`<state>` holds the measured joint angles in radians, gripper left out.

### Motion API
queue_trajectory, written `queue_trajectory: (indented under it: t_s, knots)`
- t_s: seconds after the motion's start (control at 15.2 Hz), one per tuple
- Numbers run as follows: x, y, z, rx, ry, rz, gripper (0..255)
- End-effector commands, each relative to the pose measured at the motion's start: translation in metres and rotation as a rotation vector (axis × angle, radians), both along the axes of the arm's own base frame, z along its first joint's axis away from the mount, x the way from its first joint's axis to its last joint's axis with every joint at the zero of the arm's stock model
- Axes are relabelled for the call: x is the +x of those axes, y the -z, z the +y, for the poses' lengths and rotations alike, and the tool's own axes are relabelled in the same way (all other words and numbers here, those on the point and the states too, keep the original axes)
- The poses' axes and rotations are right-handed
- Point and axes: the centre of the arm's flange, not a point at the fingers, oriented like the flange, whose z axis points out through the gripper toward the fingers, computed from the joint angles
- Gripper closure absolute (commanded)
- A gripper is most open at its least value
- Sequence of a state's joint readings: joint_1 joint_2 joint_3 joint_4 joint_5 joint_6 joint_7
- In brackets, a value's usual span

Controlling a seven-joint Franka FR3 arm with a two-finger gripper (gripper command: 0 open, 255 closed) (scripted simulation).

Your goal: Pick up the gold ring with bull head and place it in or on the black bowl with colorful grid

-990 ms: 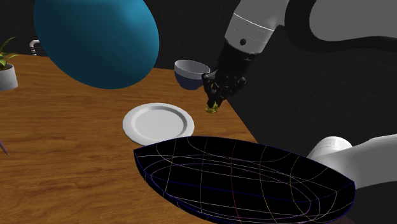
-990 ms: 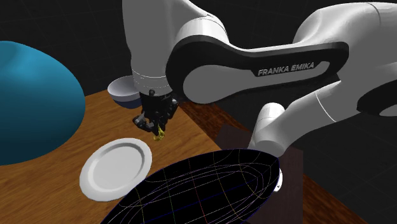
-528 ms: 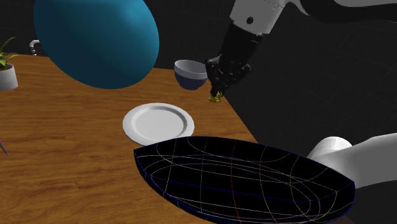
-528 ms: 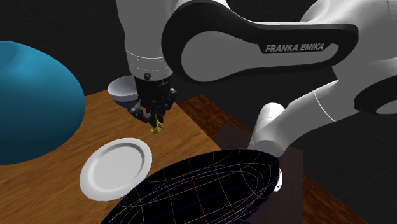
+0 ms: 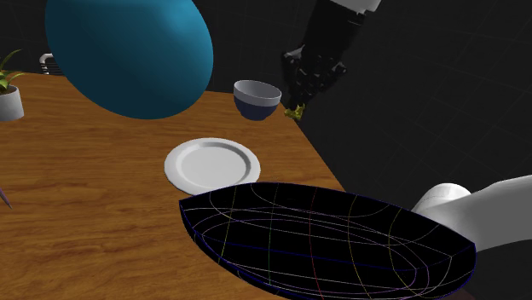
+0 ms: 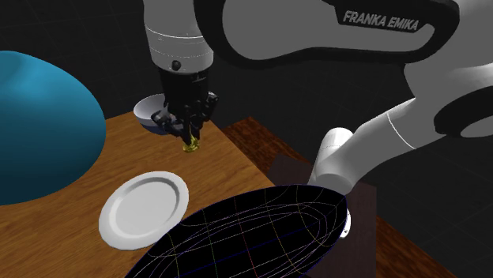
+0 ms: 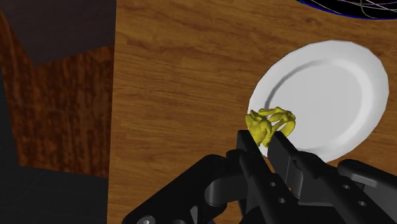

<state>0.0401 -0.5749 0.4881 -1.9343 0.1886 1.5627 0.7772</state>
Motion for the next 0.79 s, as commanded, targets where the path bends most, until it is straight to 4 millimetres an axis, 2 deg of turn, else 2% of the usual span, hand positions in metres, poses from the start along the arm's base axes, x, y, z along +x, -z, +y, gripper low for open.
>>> queue_trajectory:
  t_s: [0.0, 0.13, 0.73]
  knots:
    - [0.000, -0.011, 0.000, 0.000, 0.000, 0.000, 255]
    - [0.000, -0.017, 0.000, 0.000, 0.000, 0.000, 255]
    - [-0.106, -0.024, 0.052, 0.000, 0.000, 0.000, 255]
